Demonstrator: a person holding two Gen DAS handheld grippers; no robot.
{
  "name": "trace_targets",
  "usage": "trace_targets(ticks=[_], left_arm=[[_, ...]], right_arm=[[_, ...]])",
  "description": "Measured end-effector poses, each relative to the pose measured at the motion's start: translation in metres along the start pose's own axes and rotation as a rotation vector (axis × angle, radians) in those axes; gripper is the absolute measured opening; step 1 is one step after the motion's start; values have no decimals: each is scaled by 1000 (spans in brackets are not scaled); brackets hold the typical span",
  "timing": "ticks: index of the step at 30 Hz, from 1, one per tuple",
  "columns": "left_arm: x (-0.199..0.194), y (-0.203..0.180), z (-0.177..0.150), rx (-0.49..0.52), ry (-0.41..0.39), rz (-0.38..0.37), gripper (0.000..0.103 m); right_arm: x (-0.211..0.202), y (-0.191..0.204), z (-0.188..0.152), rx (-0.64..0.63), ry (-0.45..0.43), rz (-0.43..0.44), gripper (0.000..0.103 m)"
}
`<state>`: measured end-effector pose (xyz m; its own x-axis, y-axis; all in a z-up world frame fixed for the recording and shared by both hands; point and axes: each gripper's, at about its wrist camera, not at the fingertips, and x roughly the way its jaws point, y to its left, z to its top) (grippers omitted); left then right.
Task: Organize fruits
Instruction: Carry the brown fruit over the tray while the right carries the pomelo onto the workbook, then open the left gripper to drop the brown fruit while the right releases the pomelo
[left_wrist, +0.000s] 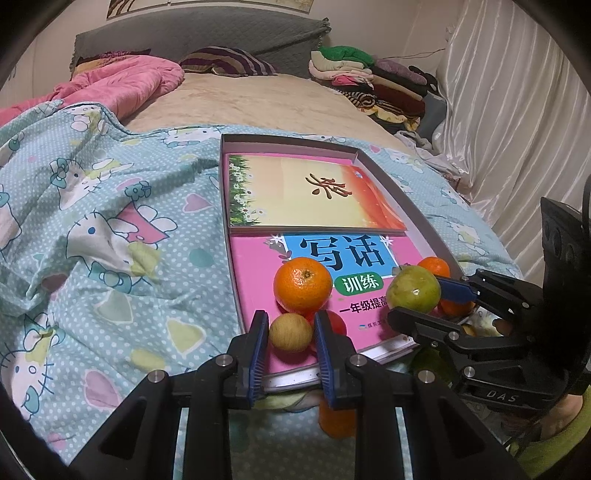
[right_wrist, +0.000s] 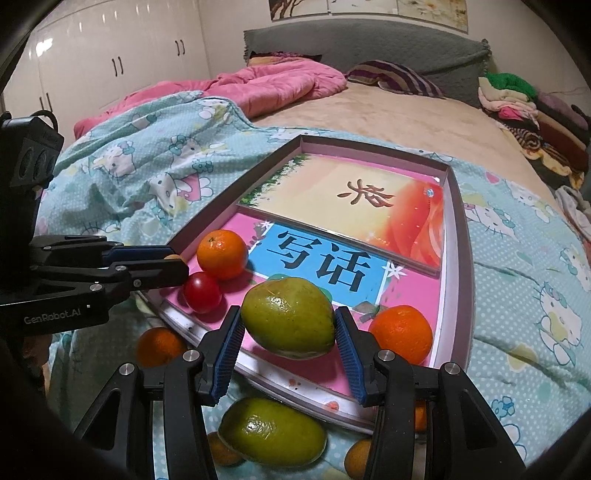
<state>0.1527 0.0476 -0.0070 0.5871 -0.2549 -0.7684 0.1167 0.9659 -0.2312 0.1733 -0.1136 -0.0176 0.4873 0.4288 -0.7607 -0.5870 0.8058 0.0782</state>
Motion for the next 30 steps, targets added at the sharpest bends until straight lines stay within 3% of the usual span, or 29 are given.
trace_targets(ticks=[7, 30], left_arm=[[-1, 0, 0, 1, 0, 0, 25], [-1, 0, 0, -1, 1, -1, 25]], right_arm=[[5, 5, 0, -42, 18, -18, 52], [-6, 11, -6, -55, -43, -20, 53]])
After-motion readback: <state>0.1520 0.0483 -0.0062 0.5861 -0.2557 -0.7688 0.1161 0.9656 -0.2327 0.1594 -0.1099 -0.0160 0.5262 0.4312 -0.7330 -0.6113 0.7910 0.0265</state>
